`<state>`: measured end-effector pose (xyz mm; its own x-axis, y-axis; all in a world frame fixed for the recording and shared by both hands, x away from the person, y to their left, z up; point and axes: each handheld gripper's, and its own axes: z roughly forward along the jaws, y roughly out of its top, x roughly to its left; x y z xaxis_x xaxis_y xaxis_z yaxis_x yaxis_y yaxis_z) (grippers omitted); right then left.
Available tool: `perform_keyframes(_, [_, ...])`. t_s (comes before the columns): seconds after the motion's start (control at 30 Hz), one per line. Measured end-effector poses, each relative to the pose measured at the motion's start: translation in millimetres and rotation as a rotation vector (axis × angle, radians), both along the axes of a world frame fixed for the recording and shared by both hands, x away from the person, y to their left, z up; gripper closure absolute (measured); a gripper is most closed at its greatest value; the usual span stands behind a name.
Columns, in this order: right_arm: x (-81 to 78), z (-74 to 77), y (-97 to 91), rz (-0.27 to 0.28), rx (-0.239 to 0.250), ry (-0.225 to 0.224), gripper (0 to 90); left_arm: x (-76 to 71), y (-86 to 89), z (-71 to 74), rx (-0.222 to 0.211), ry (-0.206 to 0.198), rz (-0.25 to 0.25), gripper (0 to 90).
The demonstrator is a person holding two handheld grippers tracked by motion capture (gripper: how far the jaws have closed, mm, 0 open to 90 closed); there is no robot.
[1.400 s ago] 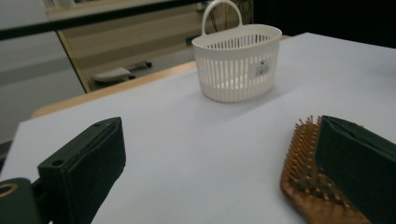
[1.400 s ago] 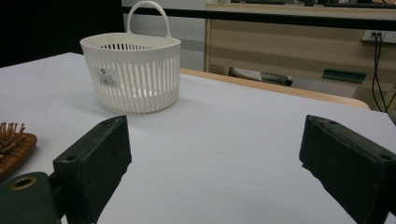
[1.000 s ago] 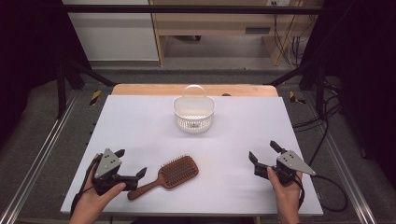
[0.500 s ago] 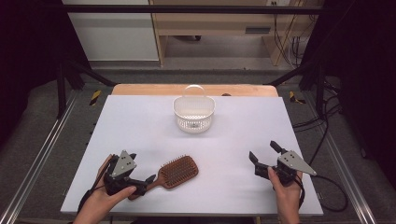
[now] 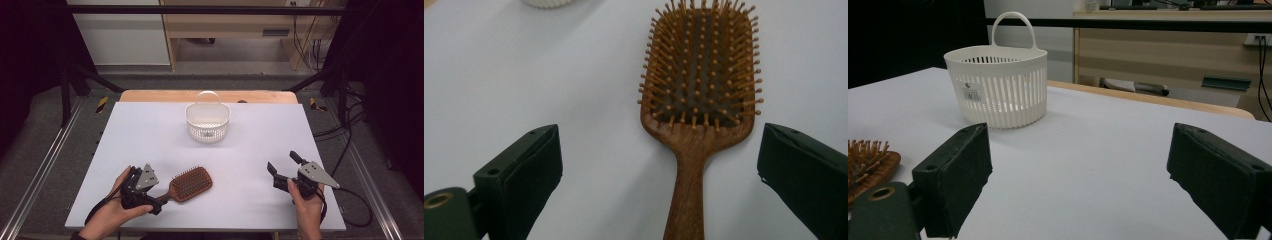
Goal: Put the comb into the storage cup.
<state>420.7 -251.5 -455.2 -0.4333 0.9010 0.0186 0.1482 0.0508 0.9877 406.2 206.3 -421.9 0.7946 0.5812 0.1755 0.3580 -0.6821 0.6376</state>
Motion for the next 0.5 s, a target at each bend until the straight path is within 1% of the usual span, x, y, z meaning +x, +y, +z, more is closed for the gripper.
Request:
perform_keyframes(0.17, [1.5,-1.2,1.1,0.004,-0.003,0.007,11.3,2.3,-7.3,-6.6,0.051,0.043,-0.039,5.6])
perform_keyframes(0.27, [2.4,-2.1,1.9,0.008,-0.010,0.011,11.6,5.4,-10.0,-10.4,0.079,0.067,-0.044,8.3])
perform_keyframes(0.33, [1.8,-1.6,1.6,0.007,-0.006,0.010,11.8,7.6,-12.1,-13.1,0.100,0.100,-0.043,12.5])
perform_keyframes(0.37, [1.5,-1.6,1.0,0.006,-0.004,0.010,11.8,8.1,-12.9,-14.1,0.106,0.109,-0.046,13.4])
perform_keyframes(0.5, [1.4,-1.6,-1.0,0.005,0.005,0.010,12.0,10.0,-15.3,-17.9,0.127,0.151,-0.052,22.0])
